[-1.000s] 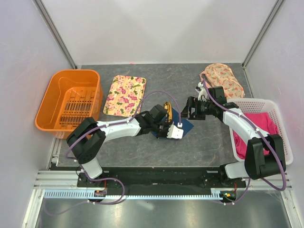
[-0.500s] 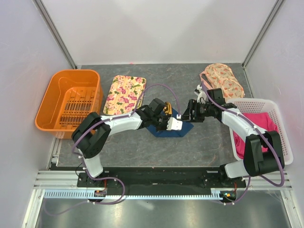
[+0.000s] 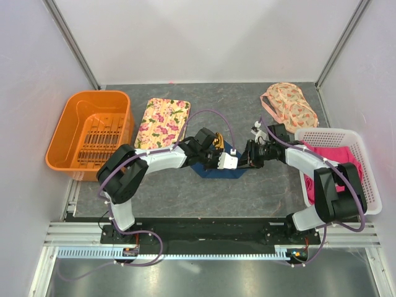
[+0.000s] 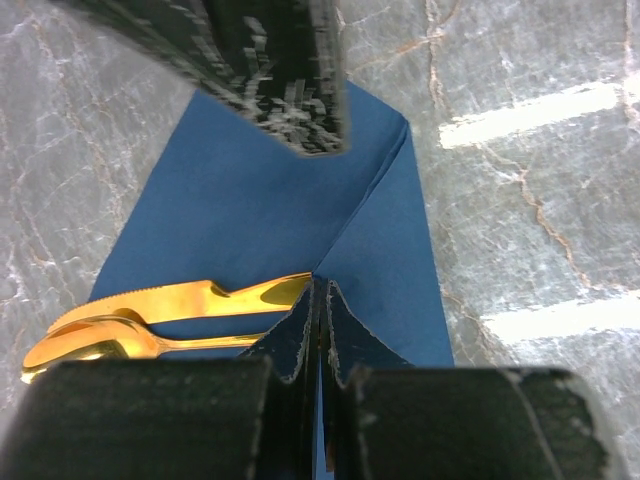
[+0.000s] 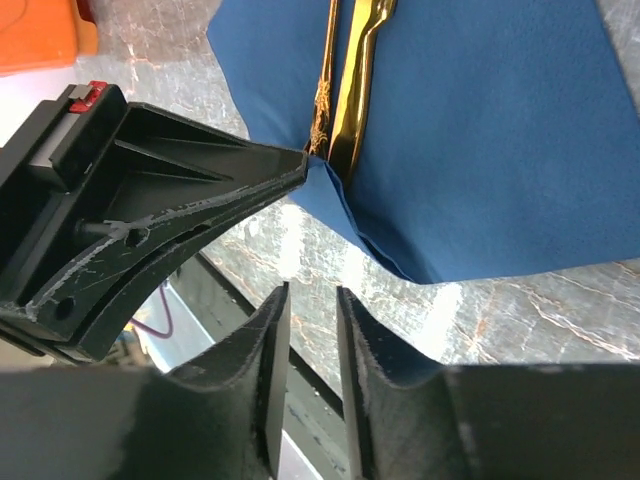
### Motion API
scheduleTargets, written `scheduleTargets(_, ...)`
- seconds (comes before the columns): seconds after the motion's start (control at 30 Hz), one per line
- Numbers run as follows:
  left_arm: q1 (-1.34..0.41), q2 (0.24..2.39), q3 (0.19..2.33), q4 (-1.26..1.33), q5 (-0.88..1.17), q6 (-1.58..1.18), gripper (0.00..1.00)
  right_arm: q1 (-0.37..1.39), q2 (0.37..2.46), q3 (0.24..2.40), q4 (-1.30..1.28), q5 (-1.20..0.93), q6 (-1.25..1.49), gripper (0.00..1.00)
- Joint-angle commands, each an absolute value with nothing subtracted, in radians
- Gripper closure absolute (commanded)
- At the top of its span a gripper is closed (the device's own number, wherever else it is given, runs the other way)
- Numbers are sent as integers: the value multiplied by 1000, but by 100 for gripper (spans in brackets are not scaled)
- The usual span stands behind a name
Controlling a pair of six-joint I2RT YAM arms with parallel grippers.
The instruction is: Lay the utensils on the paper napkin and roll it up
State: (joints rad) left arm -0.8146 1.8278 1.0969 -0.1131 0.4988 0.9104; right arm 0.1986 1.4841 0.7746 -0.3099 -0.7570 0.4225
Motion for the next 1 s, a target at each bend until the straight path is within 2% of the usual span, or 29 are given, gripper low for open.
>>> scheduleTargets(0.0,-807,1841,1127,-51,486,948,98,195,1500,769,-247,-798,454,69)
scheduleTargets(0.43,-798,1865,1120,-11,445,956,98,229,1552,746,-184,-810,497,80)
scheduleTargets(0.97,-790,1876,1117,-3,439,959,98,281,1661,765,-146,-790,506,83)
